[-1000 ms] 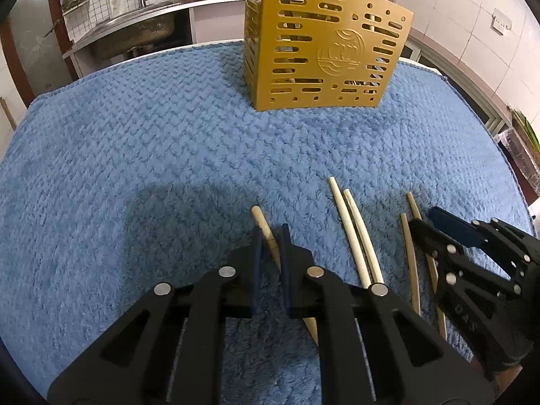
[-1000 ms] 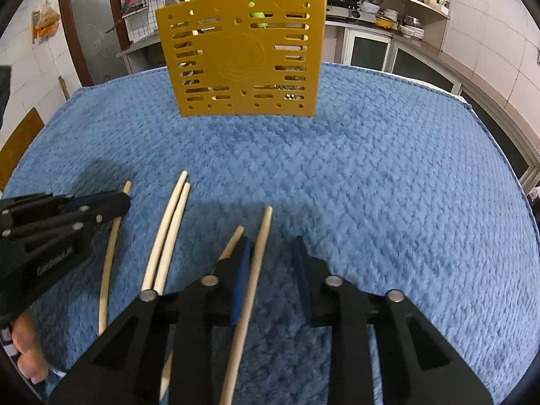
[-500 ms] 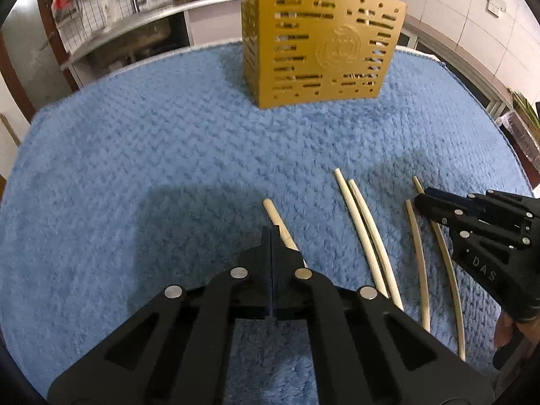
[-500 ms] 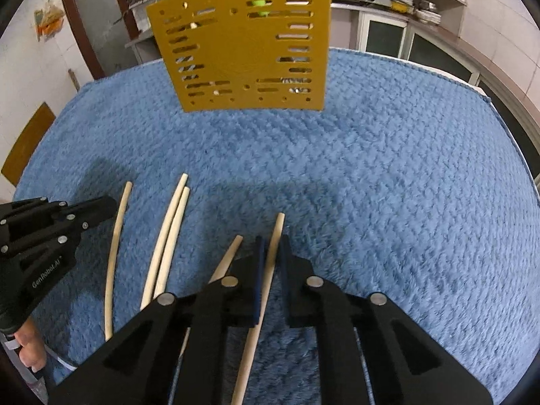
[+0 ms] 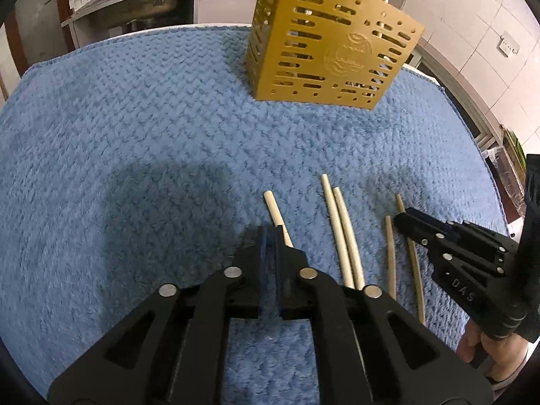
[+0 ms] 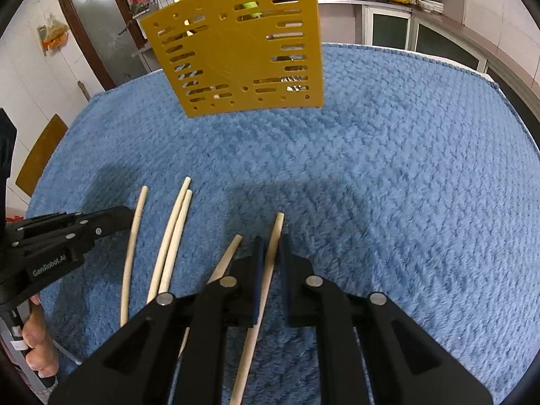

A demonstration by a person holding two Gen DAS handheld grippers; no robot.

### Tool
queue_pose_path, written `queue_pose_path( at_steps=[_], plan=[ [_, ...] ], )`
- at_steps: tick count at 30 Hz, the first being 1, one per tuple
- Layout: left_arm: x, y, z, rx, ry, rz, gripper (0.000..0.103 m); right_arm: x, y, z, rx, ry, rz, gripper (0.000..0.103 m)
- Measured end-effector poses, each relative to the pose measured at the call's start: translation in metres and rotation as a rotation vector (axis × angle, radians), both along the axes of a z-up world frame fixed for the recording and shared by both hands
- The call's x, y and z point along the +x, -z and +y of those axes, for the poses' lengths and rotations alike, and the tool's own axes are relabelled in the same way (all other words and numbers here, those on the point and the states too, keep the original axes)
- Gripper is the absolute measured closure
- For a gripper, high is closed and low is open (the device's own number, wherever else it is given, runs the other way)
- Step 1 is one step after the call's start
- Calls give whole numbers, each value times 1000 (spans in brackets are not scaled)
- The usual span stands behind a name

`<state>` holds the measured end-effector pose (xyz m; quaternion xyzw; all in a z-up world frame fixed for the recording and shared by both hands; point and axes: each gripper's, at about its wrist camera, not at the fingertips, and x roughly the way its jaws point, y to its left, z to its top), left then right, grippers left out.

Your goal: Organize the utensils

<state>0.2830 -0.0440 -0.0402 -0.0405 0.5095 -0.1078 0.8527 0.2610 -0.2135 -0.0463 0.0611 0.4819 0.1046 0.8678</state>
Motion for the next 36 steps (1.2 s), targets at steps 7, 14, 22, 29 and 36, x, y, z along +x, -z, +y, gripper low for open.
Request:
queue_pose_path(
  at_steps=[7,14,22,29,36],
  plan=[
    [-5,-2,-14,67,16,-17,78,-2,1,-1,13,2,-13,94],
    [-1,8,-35,197,47,-12,81,-3,0,-3,10,9,-10,94],
    [5,7,-40,246,77,-21,92,-4,0,8,-62,15,-19,94],
    [4,3,-31,227,87,-28,93,-2,-2,15,-112,11,7,94],
    [-2,-11,-24,191,87,-73,94,-2,-8,6,-64,20,13,95]
  ],
)
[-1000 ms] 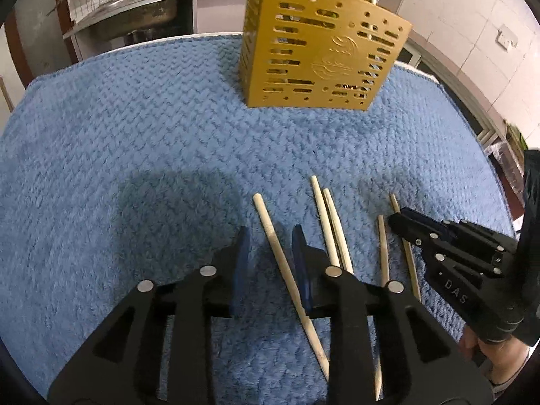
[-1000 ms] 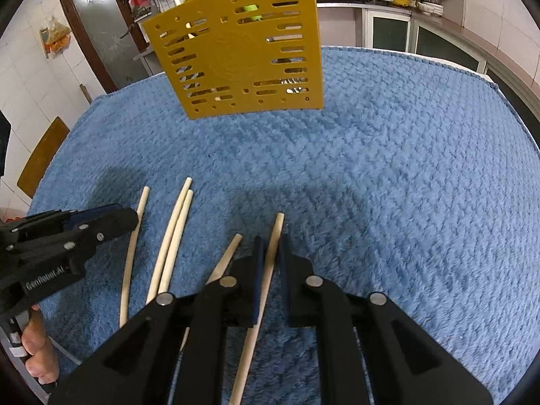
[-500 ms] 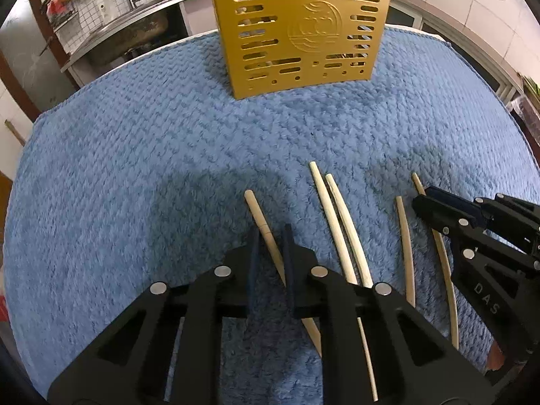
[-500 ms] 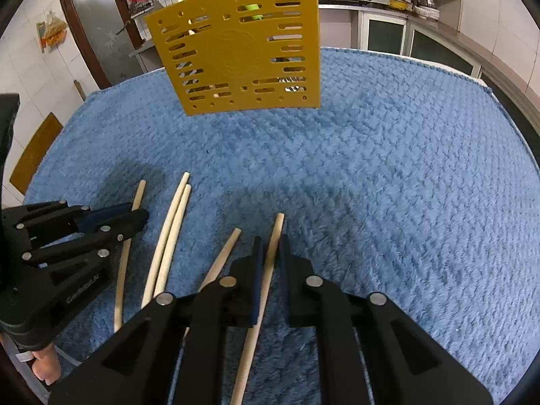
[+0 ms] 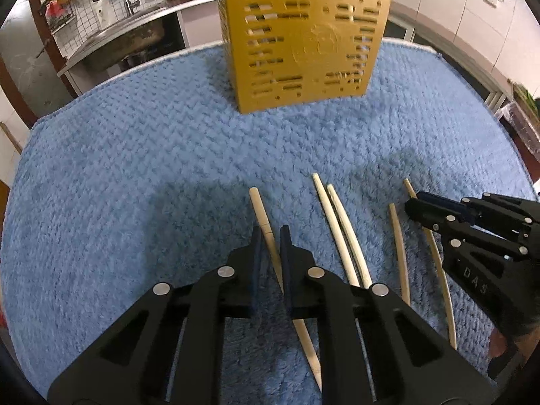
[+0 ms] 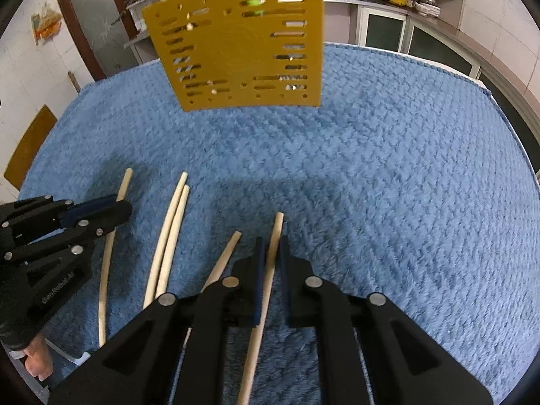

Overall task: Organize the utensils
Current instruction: 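Lift the chopstick with the left tool while the right tool lifts its chopstick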

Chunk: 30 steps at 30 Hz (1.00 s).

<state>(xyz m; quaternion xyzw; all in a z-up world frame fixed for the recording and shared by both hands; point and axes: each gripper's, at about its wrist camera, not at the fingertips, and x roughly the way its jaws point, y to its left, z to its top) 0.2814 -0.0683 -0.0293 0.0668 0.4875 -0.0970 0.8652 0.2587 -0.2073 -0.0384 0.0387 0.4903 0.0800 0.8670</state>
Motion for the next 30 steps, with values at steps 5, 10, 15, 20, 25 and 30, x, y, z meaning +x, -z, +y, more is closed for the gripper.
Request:
queue_pose_path(
  at_steps=[5,10,15,20,25,30],
  plan=[
    [-9,-25,12,-46,-12,-92,95,-9,-21,-8,38,12,-74,96],
    [-23,-50,19,-86,-9,-194,97,-21,-48,-13,72,16,-178,97],
    [-34,-78,21,-129,8,-298,98,-29,-76,-23,110,27,-297,97],
    [-36,-100,22,-171,19,-373,98,-32,-101,-30,135,31,-396,97],
    [-33,-118,25,-201,24,-425,98,-28,-120,-37,157,42,-472,97],
    [-25,-136,31,-246,12,-474,98,-16,-135,-41,157,53,-529,97]
  ],
)
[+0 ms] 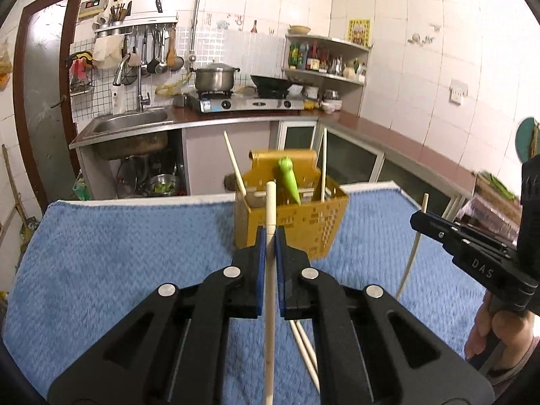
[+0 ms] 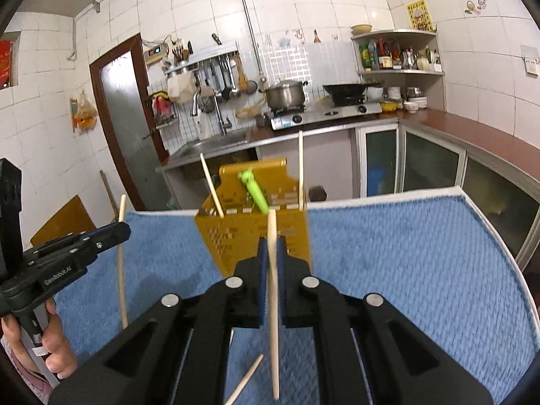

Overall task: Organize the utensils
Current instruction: 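Lift the chopstick with the left tool while the right tool lifts its chopstick, then carry both chopsticks over the yellow caddy with both tools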

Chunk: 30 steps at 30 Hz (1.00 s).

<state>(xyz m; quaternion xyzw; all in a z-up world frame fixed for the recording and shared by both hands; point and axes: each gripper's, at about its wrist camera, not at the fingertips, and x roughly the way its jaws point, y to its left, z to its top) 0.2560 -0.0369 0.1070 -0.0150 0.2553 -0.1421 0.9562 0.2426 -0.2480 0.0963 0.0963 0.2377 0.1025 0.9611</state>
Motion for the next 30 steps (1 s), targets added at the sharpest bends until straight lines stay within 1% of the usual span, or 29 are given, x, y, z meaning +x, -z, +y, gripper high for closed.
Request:
queue_pose_path(
  at_steps=[5,8,11,14,17,18,21,25,28,30],
  plan=[
    [19,-17,-1,-10,-6,-34,98,14,-19,-3,-8,10,-42,97],
    [31,-30,-3,-29,-7,-56,98,25,-36,-5,-15,13,-69,97],
    [44,-51,-8,-25,-17,-112,98,38,-60,-7,-34,16,-107,97],
    [61,-77,-16,-41,-20,-170,98,50,-83,-9,-45,24,-141,97],
    [73,-96,-24,-55,-23,-234,98,65,-106,-11,-57,34,-172,97],
    [80,-104,-26,-67,-26,-265,98,70,-114,-11,-61,37,-182,97],
    [96,-116,-31,-87,-28,-320,98,84,-129,-11,-72,40,-207,97],
    [121,-114,-36,-99,-58,-381,98,102,-134,-7,-80,38,-225,97],
    [144,-102,-36,-118,-67,-399,98,116,-128,-1,-91,32,-227,97],
    [157,-91,-37,-137,-61,-392,98,124,-120,4,-110,32,-234,97]
  ],
)
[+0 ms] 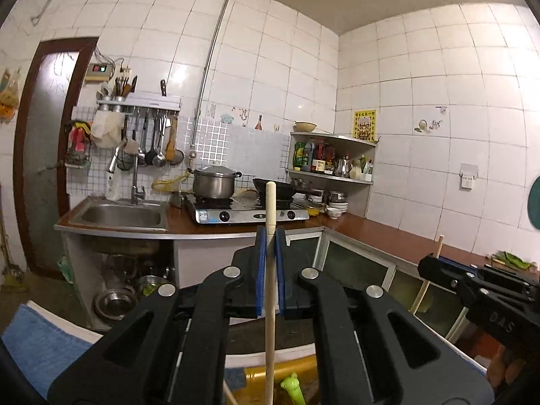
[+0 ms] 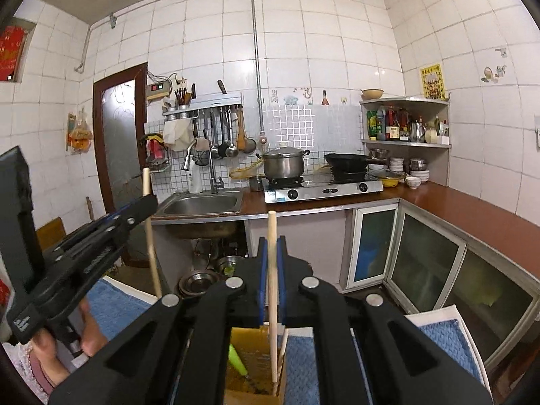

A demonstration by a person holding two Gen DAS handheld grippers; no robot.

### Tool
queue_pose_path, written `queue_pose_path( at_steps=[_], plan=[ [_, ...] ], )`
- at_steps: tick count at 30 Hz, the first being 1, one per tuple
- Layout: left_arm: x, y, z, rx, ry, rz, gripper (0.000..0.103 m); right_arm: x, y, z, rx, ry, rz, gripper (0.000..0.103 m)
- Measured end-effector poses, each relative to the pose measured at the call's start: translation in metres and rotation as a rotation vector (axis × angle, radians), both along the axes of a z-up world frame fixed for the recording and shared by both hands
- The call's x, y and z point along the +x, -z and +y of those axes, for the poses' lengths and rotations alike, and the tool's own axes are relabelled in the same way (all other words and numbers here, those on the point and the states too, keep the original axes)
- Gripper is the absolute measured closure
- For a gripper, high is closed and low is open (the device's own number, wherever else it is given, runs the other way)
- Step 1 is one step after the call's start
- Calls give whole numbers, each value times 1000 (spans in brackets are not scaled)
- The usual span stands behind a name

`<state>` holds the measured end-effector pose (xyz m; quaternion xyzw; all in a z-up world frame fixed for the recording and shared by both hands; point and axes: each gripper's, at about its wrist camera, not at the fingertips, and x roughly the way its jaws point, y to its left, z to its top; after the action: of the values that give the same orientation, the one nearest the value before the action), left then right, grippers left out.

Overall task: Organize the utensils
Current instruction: 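Carry both chopsticks over the yellow caddy with both tools, then open both tools to drop the chopsticks into the caddy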

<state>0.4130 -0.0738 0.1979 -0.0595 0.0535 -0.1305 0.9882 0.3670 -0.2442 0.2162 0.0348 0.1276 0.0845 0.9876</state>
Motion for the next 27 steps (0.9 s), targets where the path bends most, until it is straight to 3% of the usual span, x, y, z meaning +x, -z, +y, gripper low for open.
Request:
queue_pose_path(
  at_steps=[4,12,20,27],
  plan=[
    [23,29,-2,-2,-4,33,98,13,17,4,-5,-6,16,97],
    [20,82,-1,31,-8,88,98,28,70,6,-1,-14,109,97],
    [17,110,2,69,5,156,98,41,109,7,18,-24,196,97],
    [14,122,8,77,8,264,98,42,118,2,45,-40,197,95]
  ],
)
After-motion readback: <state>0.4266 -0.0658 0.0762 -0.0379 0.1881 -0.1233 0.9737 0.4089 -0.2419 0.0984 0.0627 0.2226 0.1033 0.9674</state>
